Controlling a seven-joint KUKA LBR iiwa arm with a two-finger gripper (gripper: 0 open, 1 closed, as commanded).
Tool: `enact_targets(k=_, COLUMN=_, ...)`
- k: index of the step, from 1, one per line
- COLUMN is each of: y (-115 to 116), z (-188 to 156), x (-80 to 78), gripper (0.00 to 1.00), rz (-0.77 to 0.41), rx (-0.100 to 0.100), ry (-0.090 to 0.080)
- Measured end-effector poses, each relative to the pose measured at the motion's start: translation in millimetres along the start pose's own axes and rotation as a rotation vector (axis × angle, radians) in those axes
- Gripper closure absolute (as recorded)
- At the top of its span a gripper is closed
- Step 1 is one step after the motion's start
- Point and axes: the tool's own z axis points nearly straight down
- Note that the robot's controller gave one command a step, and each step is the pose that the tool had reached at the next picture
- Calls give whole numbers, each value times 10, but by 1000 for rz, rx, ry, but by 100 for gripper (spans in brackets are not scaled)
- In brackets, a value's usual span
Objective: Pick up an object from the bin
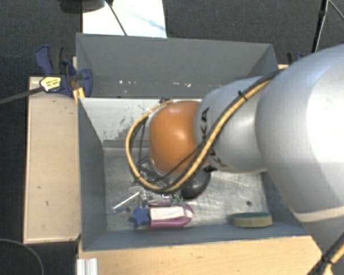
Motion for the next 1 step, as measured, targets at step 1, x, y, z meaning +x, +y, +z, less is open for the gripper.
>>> enact_targets(k=1, y=265, z=-1280, x=50, gripper=100, rz=14, rx=0, ry=15)
